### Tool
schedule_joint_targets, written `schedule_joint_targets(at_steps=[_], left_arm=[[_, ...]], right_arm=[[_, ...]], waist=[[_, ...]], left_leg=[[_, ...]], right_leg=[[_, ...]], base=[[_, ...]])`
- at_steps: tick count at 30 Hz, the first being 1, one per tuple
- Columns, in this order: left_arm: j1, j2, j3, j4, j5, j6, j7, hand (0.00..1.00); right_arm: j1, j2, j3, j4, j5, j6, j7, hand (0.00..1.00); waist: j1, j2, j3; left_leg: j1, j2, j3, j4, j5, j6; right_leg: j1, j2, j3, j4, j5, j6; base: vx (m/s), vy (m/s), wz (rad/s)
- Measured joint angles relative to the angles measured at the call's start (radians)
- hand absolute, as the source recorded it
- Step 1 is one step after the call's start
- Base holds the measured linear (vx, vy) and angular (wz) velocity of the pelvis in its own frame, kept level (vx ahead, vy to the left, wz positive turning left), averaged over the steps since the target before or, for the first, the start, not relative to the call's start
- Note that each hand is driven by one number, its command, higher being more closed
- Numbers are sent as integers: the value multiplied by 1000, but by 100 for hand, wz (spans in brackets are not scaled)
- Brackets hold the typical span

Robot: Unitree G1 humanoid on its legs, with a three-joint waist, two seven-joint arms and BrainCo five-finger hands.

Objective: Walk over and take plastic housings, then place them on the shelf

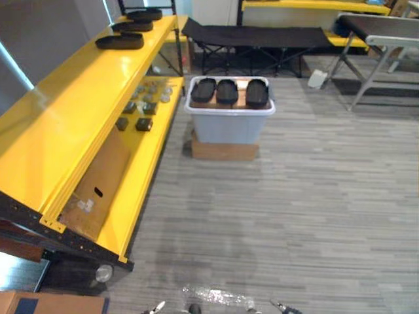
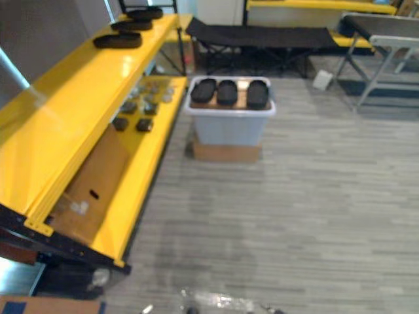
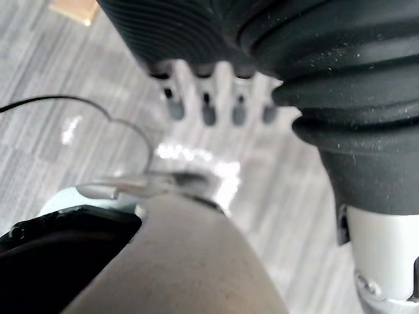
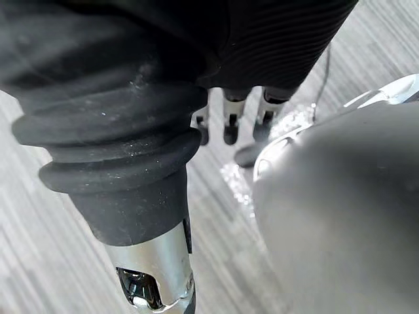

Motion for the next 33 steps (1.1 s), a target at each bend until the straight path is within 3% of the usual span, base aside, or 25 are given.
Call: schedule_joint_targets(at_steps=[2,4,5,6,8,10,12,14,17,18,19,21,22,23,25,28,30,32,33], left_arm=[[-6,-1,-40,1,21,9,0,0],[-16,-7,-73,-2,47,12,1,0],[-32,6,-88,-2,49,14,2,0],[-35,24,-98,-3,45,15,2,0],[-51,43,-94,-2,36,11,2,0],[-58,41,-89,-2,36,13,2,0],[-67,12,-25,-3,36,22,2,0],[-71,0,10,-10,36,24,1,0],[-68,-23,57,-41,33,26,1,0],[-68,-36,57,-47,27,26,1,0],[-59,-78,61,-49,-4,24,5,0],[-61,-105,64,-60,-34,23,19,0],[-62,-115,68,-81,-44,18,34,0],[-77,-114,83,-89,-49,15,40,0],[-83,-98,90,-96,-52,3,41,0],[-83,-87,84,-118,-51,-7,34,0],[-92,-102,82,-144,-51,-36,20,0],[-88,-111,85,-160,-49,-47,11,0],[-81,-114,97,-162,-34,-53,11,0]], right_arm=[[9,2,-8,-4,26,-23,4,0],[23,-3,-7,-43,57,-51,9,0],[32,1,-7,-68,71,-72,26,0],[44,18,-5,-70,74,-81,51,0],[72,40,-13,-69,72,-98,75,0],[93,51,-43,-66,73,-105,88,0],[115,53,-67,-87,73,-102,99,0],[129,56,-76,-99,61,-98,100,0],[161,69,-90,-115,54,-99,89,0],[166,63,-94,-114,54,-96,88,0],[179,42,-98,-110,49,-89,84,0],[155,37,-104,-102,43,-75,85,0],[139,32,-105,-101,25,-76,88,0],[126,23,-98,-98,3,-83,87,0],[101,1,-64,-81,-25,-121,85,0],[46,-20,-64,-72,-19,-187,87,0],[-17,-32,-65,-95,-12,-210,92,0],[-33,-37,-64,-130,-6,-209,116,0],[-32,-39,-60,-147,5,-206,123,0]], waist=[[-7,14,6],[-5,35,17],[-8,28,28],[-11,10,35],[-11,-22,43],[-12,-21,46],[-16,7,57],[-28,15,61],[-32,17,60],[-34,30,58],[-35,78,22],[-33,77,26],[-33,78,27],[-33,81,33],[-28,94,52],[-12,89,59],[17,84,65],[41,83,79],[61,82,83]], left_leg=[[13,5,-7,1,-34,23],[52,22,-4,6,-42,28],[95,23,-10,7,-50,41],[116,27,-18,7,-62,44],[140,38,-31,8,-79,35],[135,55,-35,43,-109,25],[110,98,-31,152,-195,3],[107,120,-31,199,-248,-21],[154,140,-30,235,-329,-80],[167,158,-33,235,-343,-96],[183,223,-31,252,-351,-127],[150,248,-37,359,-322,-160],[80,273,-64,530,-278,-150],[-25,315,-94,774,-190,-136],[-129,378,-83,1031,-202,-114],[-241,308,-84,1027,-242,-93],[-355,191,-85,758,-251,-84],[-376,115,-89,433,-144,-87],[-382,100,-88,349,-19,-76]], right_leg=[[-42,-23,-8,146,-60,41],[-161,-65,31,471,-94,25],[-244,-95,62,680,-117,-12],[-288,-100,96,738,-173,-10],[-321,-83,107,658,-192,-4],[-341,-58,128,554,-182,10],[-357,-8,152,374,-130,4],[-360,10,156,265,-62,-4],[-374,15,153,261,-5,-42],[-378,24,150,293,27,-55],[-403,73,124,395,-21,-87],[-404,80,122,445,-56,-109],[-374,94,121,443,-93,-121],[-316,115,117,395,-109,-132],[-177,156,115,300,-107,-142],[-38,148,138,191,-108,-144],[-1,116,165,146,-124,-130],[22,96,182,145,-167,-116],[50,89,191,146,-197,-109]], base=[[101,60,16],[127,111,4],[145,69,14],[149,52,19],[144,17,28],[171,-25,7],[258,-58,-14],[258,-82,-3],[410,-202,2],[728,-360,24],[579,-278,13],[495,-301,-3],[487,-364,-2],[488,-342,-1],[502,-266,-5],[389,-127,-27],[405,44,-40],[331,147,-26],[371,187,-25]])
